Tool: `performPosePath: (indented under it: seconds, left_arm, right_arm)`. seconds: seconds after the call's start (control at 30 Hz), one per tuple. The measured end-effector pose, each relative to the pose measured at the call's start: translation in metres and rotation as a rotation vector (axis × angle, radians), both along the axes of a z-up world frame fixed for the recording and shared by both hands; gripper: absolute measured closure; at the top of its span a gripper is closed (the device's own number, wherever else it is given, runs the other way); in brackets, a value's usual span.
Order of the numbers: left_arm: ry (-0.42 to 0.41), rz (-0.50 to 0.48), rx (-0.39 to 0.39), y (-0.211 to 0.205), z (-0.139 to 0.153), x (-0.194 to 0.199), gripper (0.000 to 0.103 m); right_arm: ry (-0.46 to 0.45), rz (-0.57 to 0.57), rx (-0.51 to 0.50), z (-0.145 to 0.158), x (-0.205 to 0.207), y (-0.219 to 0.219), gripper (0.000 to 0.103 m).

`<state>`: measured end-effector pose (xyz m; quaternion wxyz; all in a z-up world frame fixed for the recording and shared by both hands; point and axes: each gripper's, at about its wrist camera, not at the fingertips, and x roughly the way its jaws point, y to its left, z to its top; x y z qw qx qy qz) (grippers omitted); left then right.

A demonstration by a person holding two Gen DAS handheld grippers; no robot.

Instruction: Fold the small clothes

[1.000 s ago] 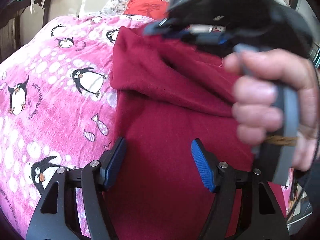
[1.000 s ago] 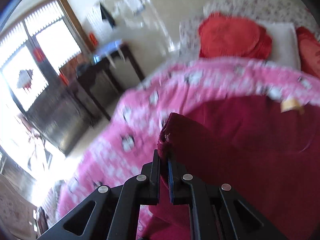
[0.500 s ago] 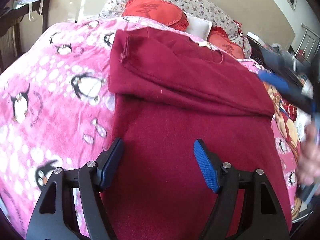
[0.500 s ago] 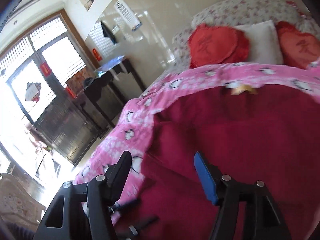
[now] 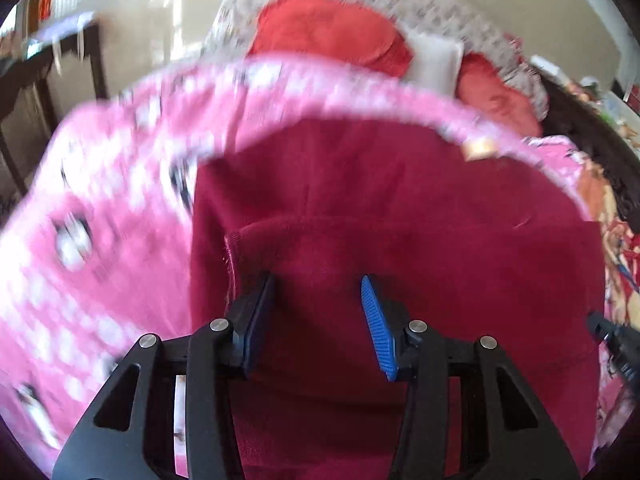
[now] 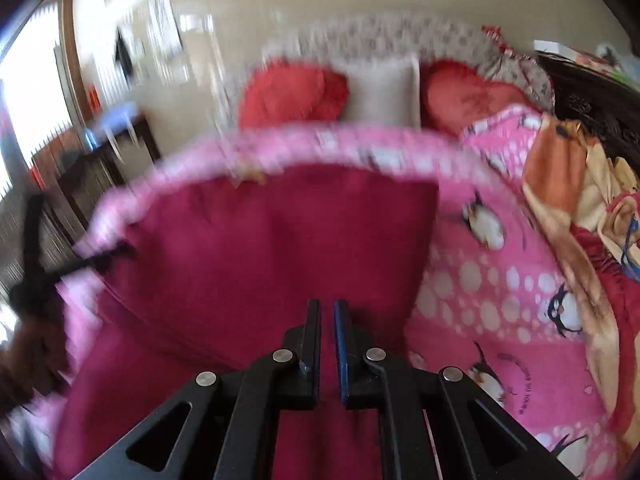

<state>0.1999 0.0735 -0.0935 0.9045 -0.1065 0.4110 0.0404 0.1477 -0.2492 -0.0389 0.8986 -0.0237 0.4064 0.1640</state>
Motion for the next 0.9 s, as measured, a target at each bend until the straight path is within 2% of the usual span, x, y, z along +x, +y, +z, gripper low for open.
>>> performPosePath:
  seconds: [0.07, 0.1, 0.13, 0.2, 0.27, 0.37, 0.43, 0.5, 0.53, 0.57, 0.63, 0.67, 0.7, 0.87, 0.9]
  left_arm:
    - [-0.042, -0.009, 0.047, -0.007, -0.005, -0.009, 0.054]
    - [-0.038, -0.020, 0.057, -0.010, -0.004, -0.008, 0.046]
    - [-0.035, -0.035, 0.057, -0.012, -0.005, -0.009, 0.043]
    - [-0.039, -0.048, 0.059, -0.012, -0.006, -0.009, 0.039]
    - [-0.050, -0.045, 0.051, -0.010, -0.007, -0.009, 0.039]
    - [-0.054, -0.044, 0.033, -0.008, -0.008, -0.007, 0.039]
    - [-0.058, -0.047, 0.022, -0.007, -0.008, -0.008, 0.038]
    - [-0.062, -0.046, 0.005, -0.007, -0.007, -0.007, 0.038]
    - [-0.065, -0.046, -0.003, -0.006, -0.007, -0.007, 0.038]
    - [-0.067, -0.045, -0.008, -0.005, -0.007, -0.009, 0.038]
    - [-0.069, -0.043, -0.013, -0.004, -0.006, -0.009, 0.038]
    - [-0.068, -0.043, -0.013, -0.003, -0.007, -0.009, 0.038]
    - [-0.068, -0.043, -0.016, -0.003, -0.007, -0.009, 0.037]
    - [-0.068, -0.047, -0.029, -0.001, -0.007, -0.009, 0.036]
    - [-0.069, -0.047, -0.032, -0.001, -0.006, -0.009, 0.036]
  right_arm:
    - [-0.037, 0.010, 0.069, -0.008, -0.007, -0.015, 0.103]
    - [-0.033, 0.005, 0.081, -0.007, -0.007, -0.018, 0.103]
    - [-0.030, 0.005, 0.069, -0.005, -0.007, -0.017, 0.103]
    - [0.006, 0.009, 0.048, 0.001, -0.004, -0.015, 0.103]
    - [0.062, 0.002, 0.075, 0.016, 0.003, -0.016, 0.103]
    - [-0.080, -0.036, 0.099, 0.060, 0.000, -0.016, 0.103]
    - [-0.123, -0.077, 0.104, 0.080, 0.011, -0.012, 0.103]
    - [-0.152, -0.103, 0.089, 0.087, 0.032, -0.002, 0.103]
    - [-0.150, -0.116, 0.077, 0.084, 0.040, 0.003, 0.103]
    - [-0.112, -0.134, 0.063, 0.072, 0.055, 0.007, 0.103]
    - [0.027, -0.166, -0.036, 0.034, 0.079, 0.011, 0.103]
    - [-0.062, -0.167, -0.038, 0.025, 0.078, 0.009, 0.103]
    - [-0.076, -0.159, -0.057, 0.018, 0.083, 0.012, 0.103]
    - [0.018, -0.168, -0.140, 0.010, 0.106, 0.024, 0.103]
    - [0.008, -0.172, -0.104, 0.017, 0.102, 0.021, 0.103]
